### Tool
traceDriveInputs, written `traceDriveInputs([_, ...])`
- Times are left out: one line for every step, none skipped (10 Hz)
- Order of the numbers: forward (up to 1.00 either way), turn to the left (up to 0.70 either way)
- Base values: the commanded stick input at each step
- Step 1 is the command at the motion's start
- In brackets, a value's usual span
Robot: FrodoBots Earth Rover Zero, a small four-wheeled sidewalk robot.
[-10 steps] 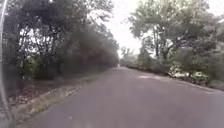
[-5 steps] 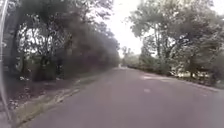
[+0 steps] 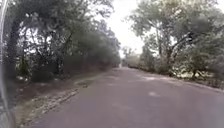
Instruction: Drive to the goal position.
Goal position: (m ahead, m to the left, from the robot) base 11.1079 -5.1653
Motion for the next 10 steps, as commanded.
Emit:
traceDriveInputs([0.70, 0.00])
traceDriveInputs([0.70, 0.00])
traceDriveInputs([0.70, 0.00])
traceDriveInputs([0.70, 0.00])
traceDriveInputs([0.70, 0.00])
traceDriveInputs([0.70, 0.00])
traceDriveInputs([0.70, 0.00])
traceDriveInputs([0.70, 0.00])
traceDriveInputs([0.70, 0.00])
traceDriveInputs([0.70, 0.00])
